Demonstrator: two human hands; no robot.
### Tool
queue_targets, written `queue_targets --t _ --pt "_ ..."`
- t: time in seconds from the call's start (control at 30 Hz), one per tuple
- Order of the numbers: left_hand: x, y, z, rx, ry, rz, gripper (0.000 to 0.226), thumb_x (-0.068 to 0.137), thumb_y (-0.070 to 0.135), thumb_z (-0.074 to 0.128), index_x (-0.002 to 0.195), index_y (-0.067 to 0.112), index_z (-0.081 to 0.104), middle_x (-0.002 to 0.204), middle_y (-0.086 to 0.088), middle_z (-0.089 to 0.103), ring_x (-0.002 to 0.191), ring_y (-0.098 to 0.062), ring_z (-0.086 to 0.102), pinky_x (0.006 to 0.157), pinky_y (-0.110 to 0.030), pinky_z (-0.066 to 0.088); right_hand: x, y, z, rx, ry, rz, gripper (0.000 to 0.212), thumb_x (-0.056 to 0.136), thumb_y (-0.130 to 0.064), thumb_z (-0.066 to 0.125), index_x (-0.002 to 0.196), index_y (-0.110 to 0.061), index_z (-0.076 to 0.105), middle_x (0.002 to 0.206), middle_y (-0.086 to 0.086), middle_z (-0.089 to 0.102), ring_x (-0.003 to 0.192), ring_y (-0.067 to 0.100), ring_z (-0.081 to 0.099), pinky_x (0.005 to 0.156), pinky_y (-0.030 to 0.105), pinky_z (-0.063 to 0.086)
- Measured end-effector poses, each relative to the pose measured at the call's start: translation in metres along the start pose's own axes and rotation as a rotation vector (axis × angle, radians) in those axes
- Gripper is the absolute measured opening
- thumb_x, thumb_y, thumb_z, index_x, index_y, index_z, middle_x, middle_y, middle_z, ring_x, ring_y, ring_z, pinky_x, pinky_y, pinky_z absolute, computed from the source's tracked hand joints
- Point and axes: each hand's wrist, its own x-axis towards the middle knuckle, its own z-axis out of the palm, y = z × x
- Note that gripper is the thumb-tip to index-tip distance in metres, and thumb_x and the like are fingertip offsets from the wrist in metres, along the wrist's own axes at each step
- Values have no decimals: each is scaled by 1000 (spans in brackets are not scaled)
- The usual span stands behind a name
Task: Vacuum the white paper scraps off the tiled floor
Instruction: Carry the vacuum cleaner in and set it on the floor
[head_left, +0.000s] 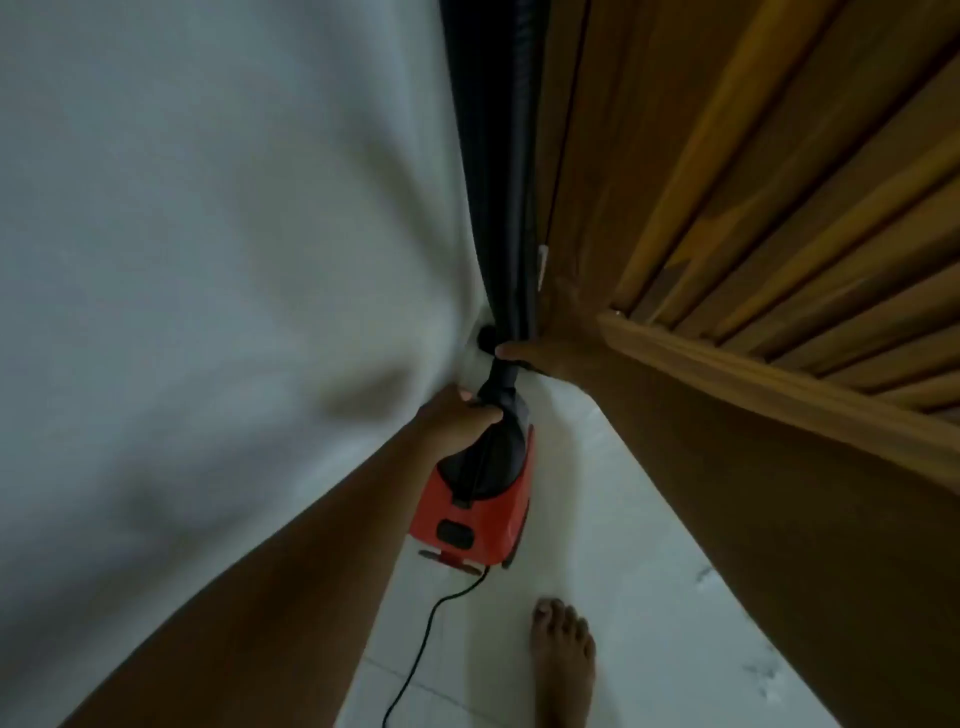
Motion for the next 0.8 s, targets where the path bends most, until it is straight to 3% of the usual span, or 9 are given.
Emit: queue_targets --t 0.1,0.2,0.3,0.33,0.4,0.47,0.53,0.7,0.8 --pt "29 -11 13 -13 -79 -57 61 97 41 65 149 16 45 147 -9 52 118 -27 54 81 -31 41 30 5 12 -54 73 -41 140 66 -48 93 165 -20 -2 167 7 18 153 29 21 123 38 23" --pt "50 -29 27 -16 -176 -118 58 97 43 63 149 26 42 139 -7 58 110 -27 58 72 -29 47 55 4 23 95 151 -84 134 62 -39 98 164 -17 13 159 6 36 146 25 35 115 28 30" --pt "65 -45 42 -207 -225 -217 44 95 40 68 129 13 62 111 -7 73 100 -25 67 90 -41 57 72 5 28 156 223 -105 122 66 -32 96 160 -14 21 153 6 45 139 23 43 106 24 33" --pt "69 -49 48 -292 -217 -214 38 95 35 69 122 8 67 98 -7 75 89 -22 71 88 -39 59 76 7 31 153 234 -99 120 68 -31 94 160 -14 20 151 7 46 138 25 45 102 24 35" --pt "74 -56 59 -433 -162 -168 25 96 28 69 105 4 71 80 -6 73 68 -16 70 68 -31 60 82 9 34 169 260 -87 114 69 -31 91 159 -16 23 146 7 51 130 25 51 95 25 40" --pt "75 -59 65 -474 -121 -150 23 96 30 70 86 10 67 68 -3 71 58 -13 67 58 -27 52 85 11 35 205 281 -97 106 69 -32 90 154 -21 29 139 4 56 118 19 54 91 26 43" --pt "74 -60 68 -434 -80 -148 34 96 37 69 75 12 61 57 -1 62 50 -15 59 56 -27 47 83 12 35 234 293 -116 101 70 -31 89 153 -23 32 133 1 57 109 13 50 89 27 44" --pt "50 -59 75 -272 -54 -113 42 100 42 60 71 12 55 57 -2 53 45 -13 48 45 -21 41 62 12 24 286 337 -137 90 72 -27 87 146 -22 38 120 -6 56 106 16 54 85 30 51" --pt "18 -56 80 -227 -46 -82 42 101 40 59 71 12 55 58 0 54 49 -13 50 51 -24 42 32 -1 7 288 325 -153 87 73 -22 86 145 -20 38 122 -3 59 108 17 56 82 25 50"
